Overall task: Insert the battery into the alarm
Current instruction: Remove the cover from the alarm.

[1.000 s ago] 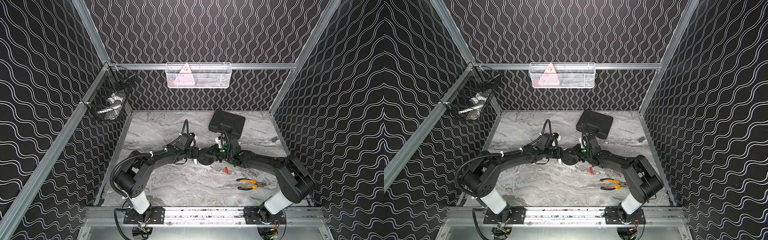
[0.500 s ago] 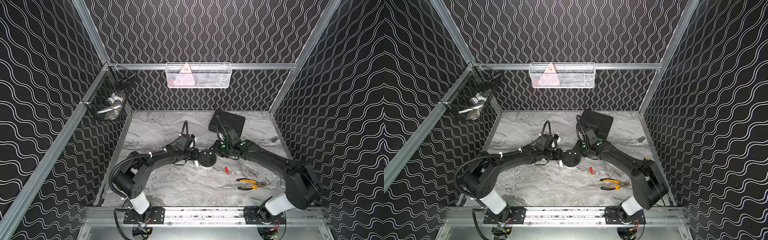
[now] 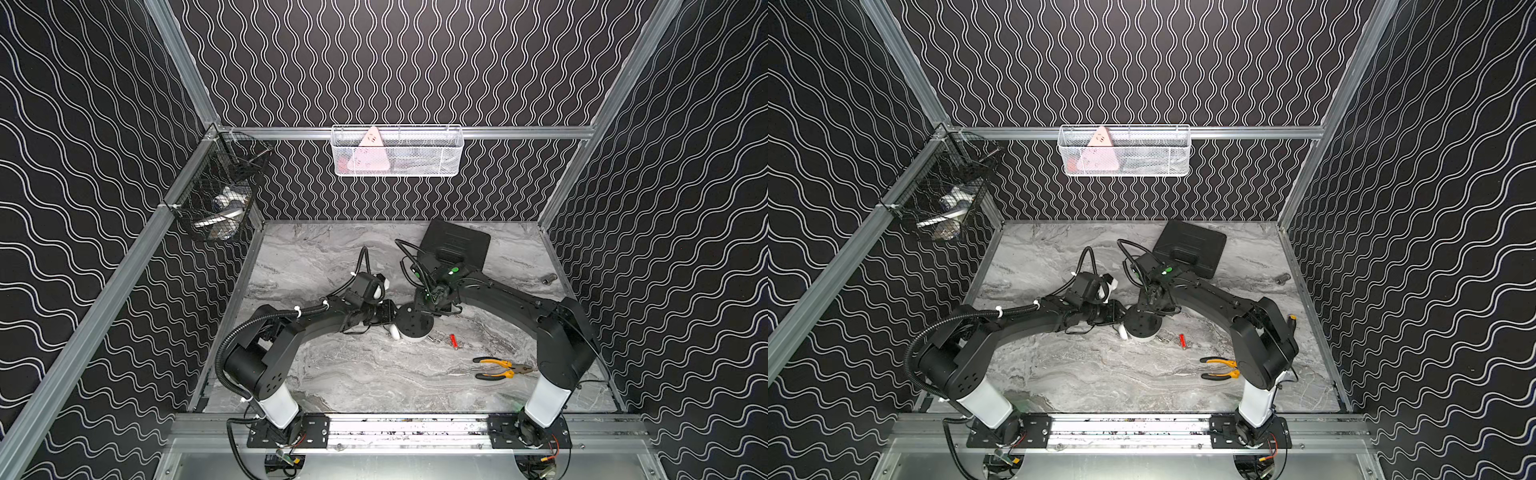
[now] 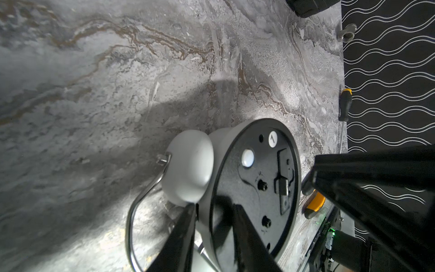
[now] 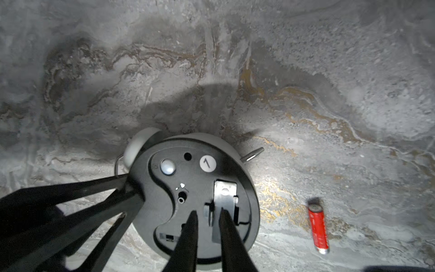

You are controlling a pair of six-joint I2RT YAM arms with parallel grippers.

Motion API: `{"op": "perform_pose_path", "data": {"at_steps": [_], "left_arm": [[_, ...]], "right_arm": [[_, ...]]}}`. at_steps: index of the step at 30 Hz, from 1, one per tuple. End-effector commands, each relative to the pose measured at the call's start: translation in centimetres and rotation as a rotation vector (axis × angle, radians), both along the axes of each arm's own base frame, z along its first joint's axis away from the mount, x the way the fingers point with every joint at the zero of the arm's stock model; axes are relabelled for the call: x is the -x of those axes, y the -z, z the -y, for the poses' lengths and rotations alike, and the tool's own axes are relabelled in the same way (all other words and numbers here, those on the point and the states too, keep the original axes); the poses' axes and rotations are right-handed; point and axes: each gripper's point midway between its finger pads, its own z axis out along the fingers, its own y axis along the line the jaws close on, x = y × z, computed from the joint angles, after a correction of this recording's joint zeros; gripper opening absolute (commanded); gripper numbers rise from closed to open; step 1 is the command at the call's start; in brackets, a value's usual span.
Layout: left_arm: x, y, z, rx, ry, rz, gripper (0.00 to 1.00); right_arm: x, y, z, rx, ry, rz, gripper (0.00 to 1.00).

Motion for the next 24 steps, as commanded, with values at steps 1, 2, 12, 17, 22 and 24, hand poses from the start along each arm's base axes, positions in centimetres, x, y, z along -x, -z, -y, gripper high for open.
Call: {"op": "perform_pose_path", "data": {"at_steps": [1, 2, 12, 17, 22, 24], "left_arm": [[3.4, 3.8, -3.0, -0.156, -0.029, -0.179, 0.32], [3.4, 3.8, -3.0, -0.156, -0.030, -0.179, 0.32], [3.3, 3.7, -3.0, -0.161, -0.020, -0.171, 0.32], [3.4, 3.6, -3.0, -0.162, -0.019, -0.168, 0.32], [3.4, 3.6, -3.1, -0.164, -0.020, -0.167, 0.32], [3.4, 3.5, -3.1, -0.163, -0.018, -0.167, 0.32]], "right_arm": [[0.6, 0.5, 0.3, 0.037, -0.013, -0.030, 0.20], [0.7, 0.6, 0.1, 0.031, -0.018, -0.036, 0.20], [0.9, 1.4, -0.8, 0.030, -0.036, -0.061, 0.18], [1.0, 1.7, -0.6, 0.042, -0.034, -0.066, 0.17], [0.9, 1.8, -0.5, 0.046, -0.034, -0.063, 0.19], [1.0, 2.0, -0.5, 0.048, -0.035, -0.069, 0.19]]}}
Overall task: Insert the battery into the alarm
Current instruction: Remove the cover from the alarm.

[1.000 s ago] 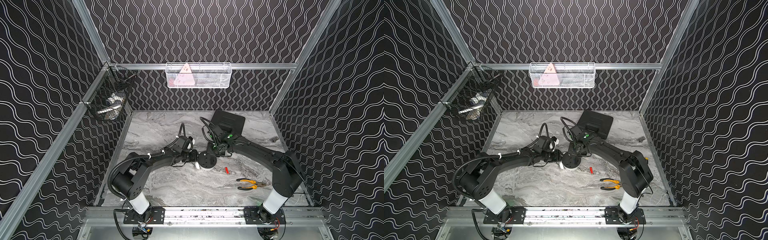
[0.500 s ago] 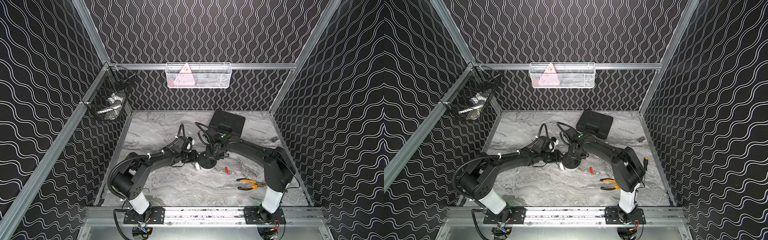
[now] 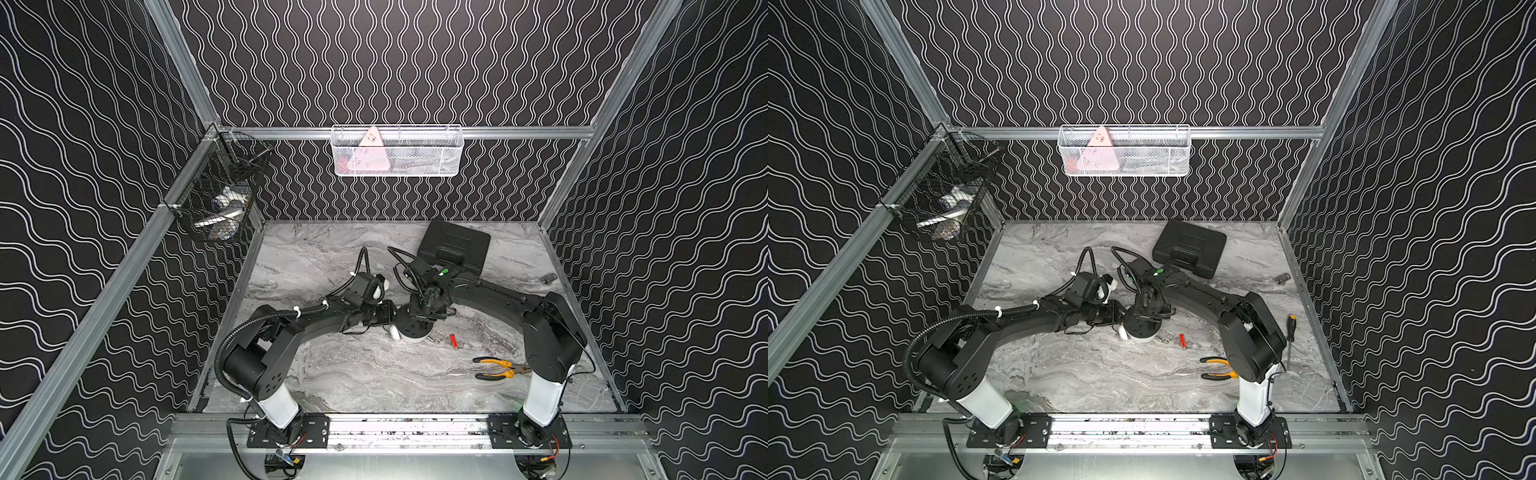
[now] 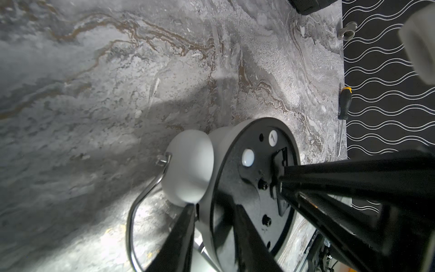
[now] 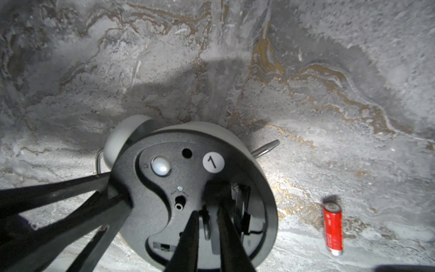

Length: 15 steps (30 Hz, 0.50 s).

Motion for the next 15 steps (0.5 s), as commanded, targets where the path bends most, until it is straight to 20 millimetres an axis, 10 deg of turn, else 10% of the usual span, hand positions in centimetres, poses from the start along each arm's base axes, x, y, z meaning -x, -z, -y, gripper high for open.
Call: {"op": "perform_pose_path", "data": {"at_steps": [1, 15], "left_arm": [[3.25, 3.66, -3.02, -0.164, -0.020, -0.159, 0.32], [3.26, 3.65, -3.10, -0.165, -0.022, -0.157, 0.32]], "right_arm": [[0.18, 0.21, 0.28, 0.018, -0.004, -0.009, 0.19], [0.38, 0.12, 0.05, 0.005, -0.008, -0.016, 0.04]]}}
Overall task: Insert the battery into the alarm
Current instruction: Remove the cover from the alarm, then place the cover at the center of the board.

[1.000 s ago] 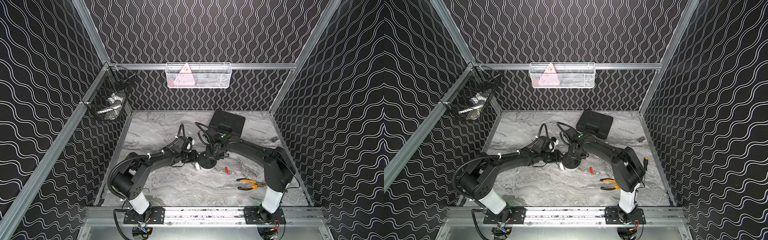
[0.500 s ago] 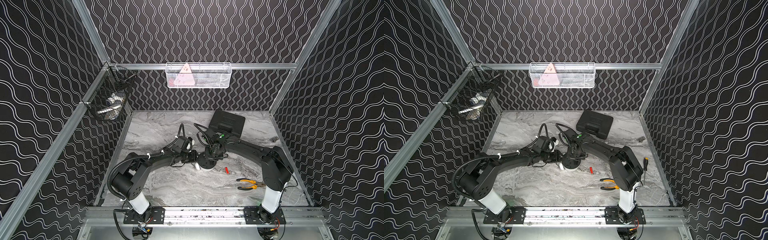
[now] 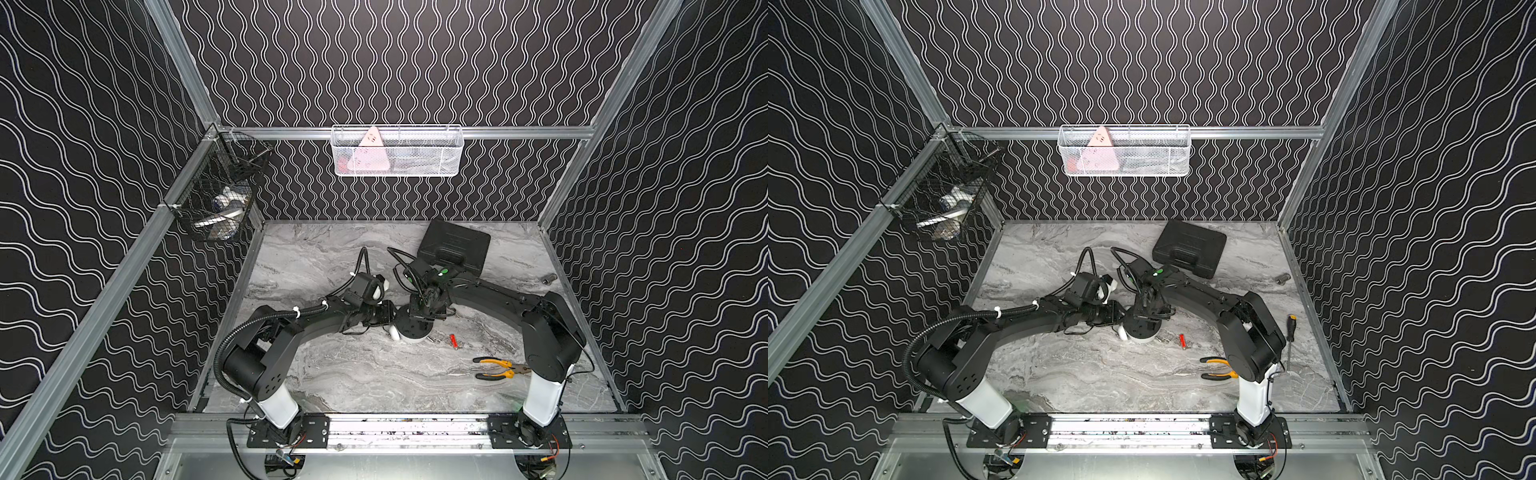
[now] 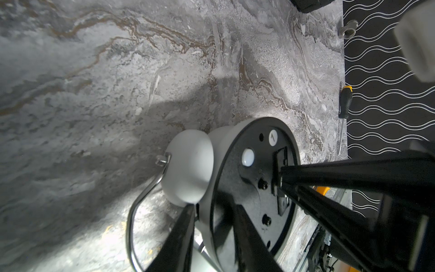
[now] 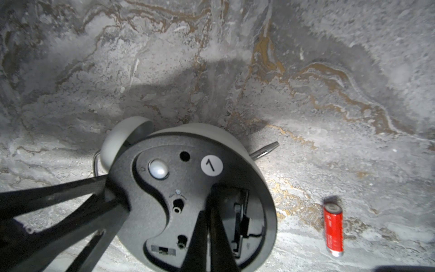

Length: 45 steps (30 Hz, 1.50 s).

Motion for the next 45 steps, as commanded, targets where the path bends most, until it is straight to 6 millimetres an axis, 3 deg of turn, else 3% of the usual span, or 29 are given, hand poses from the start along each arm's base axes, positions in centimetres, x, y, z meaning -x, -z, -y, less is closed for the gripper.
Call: {"op": "perform_pose_path", "data": {"at_steps": [1, 10, 14, 20, 25, 28, 35, 37, 41, 45], "left_arm": [[3.1, 3.6, -3.1, -0.163, -0.025, -0.156, 0.32], [3.2, 3.9, -3.2, -0.175, -0.021, -0.155, 0.33], [3.1, 3.8, -3.3, -0.179, -0.021, -0.152, 0.33], [3.1, 3.6, -3.2, -0.181, -0.017, -0.148, 0.33], [3.1, 3.4, -3.2, -0.181, -0.016, -0.145, 0.33], [3.0, 3.3, -3.3, -0.180, -0.017, -0.142, 0.33], [3.0, 3.2, -3.3, -0.183, -0.019, -0.140, 0.33], [3.0, 3.1, -3.4, -0.183, -0.021, -0.139, 0.33], [2.9, 2.8, -3.3, -0.183, -0.021, -0.133, 0.36], [2.7, 2.5, -3.2, -0.177, -0.024, -0.128, 0.40]], "right_arm": [[0.3, -0.1, 0.1, 0.003, -0.004, -0.008, 0.03], [0.1, -2.7, 0.2, -0.032, 0.001, 0.047, 0.03], [-0.4, -3.8, 1.4, 0.009, 0.005, 0.084, 0.04], [-1.9, -3.7, 6.6, 0.034, 0.096, 0.099, 0.05], [-2.9, -0.8, 11.8, 0.060, 0.194, 0.048, 0.05], [-3.3, 0.9, 13.7, 0.075, 0.233, 0.027, 0.05], [-3.7, 3.6, 14.3, 0.075, 0.243, -0.015, 0.07], [-3.7, 3.8, 14.3, 0.076, 0.242, -0.023, 0.12], [-3.5, 1.9, 14.3, 0.046, 0.243, 0.021, 0.28], [-1.3, 0.1, 14.6, 0.013, 0.234, 0.045, 0.28]]}}
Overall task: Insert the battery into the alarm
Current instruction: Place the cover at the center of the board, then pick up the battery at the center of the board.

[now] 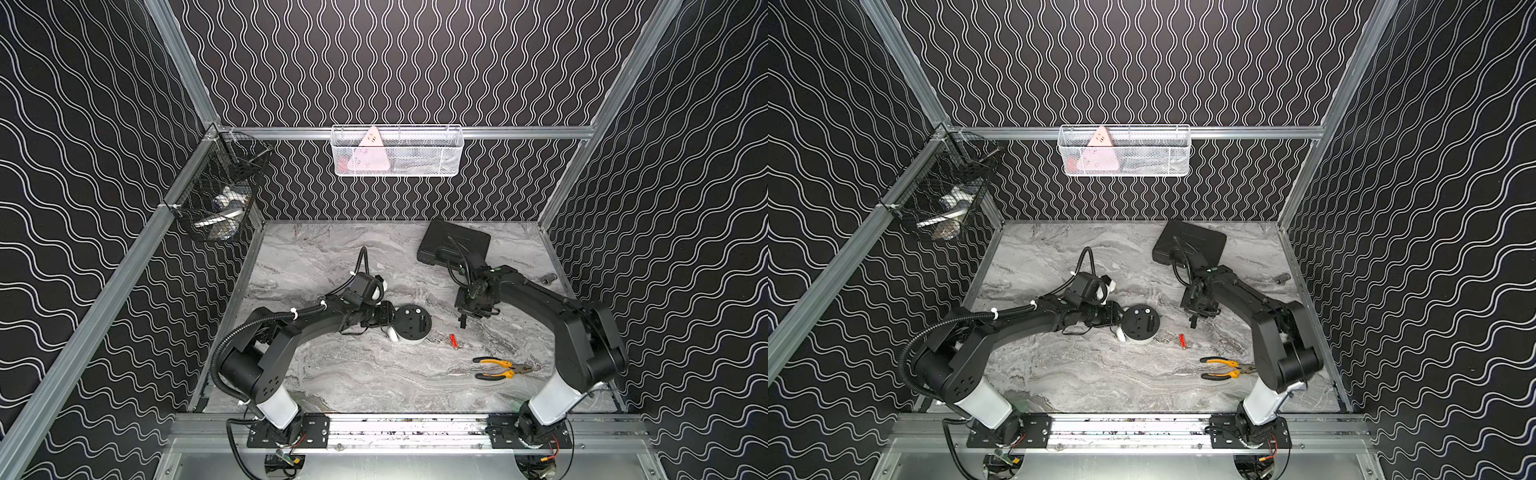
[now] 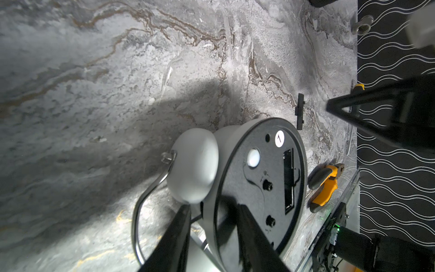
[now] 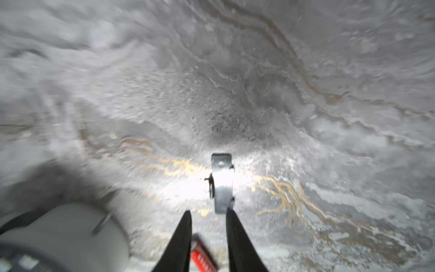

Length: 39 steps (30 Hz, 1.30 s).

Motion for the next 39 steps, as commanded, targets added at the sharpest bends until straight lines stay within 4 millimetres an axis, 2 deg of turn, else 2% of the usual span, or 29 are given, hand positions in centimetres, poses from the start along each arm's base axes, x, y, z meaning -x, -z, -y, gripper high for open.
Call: {"op": "perform_pose_path", "data": {"at_steps": [1, 6, 10, 16, 20, 28, 35, 39], "left_arm": [[2.1, 2.4, -2.4, -0.132, -0.015, -0.104, 0.43], [1.9, 1.8, -2.3, -0.128, -0.017, -0.092, 0.55], [1.5, 1.5, -2.2, -0.126, -0.020, -0.085, 0.60], [1.4, 1.0, -2.2, -0.129, -0.019, -0.075, 0.64], [1.4, 0.6, -2.2, -0.126, -0.019, -0.067, 0.65], [1.6, 0.5, -2.4, -0.129, -0.021, -0.068, 0.65], [1.4, 0.3, -2.2, -0.117, -0.025, -0.061, 0.65], [1.2, -0.4, -1.9, -0.098, -0.025, -0.044, 0.67]], "right_arm": [[2.0, -0.6, -0.2, -0.029, -0.027, -0.005, 0.28], [5.3, -1.0, -0.4, -0.009, -0.081, -0.014, 0.30], [7.2, -0.7, -2.4, 0.017, -0.167, -0.028, 0.31], [7.6, 1.2, -4.3, 0.060, -0.225, -0.078, 0.30], [7.9, 2.8, -4.3, 0.081, -0.228, -0.127, 0.29], [8.0, 4.7, -4.0, 0.107, -0.229, -0.167, 0.23], [8.1, 5.1, -3.8, 0.095, -0.228, -0.168, 0.13], [7.6, 4.0, -4.4, 0.031, -0.245, -0.107, 0.10]]}}
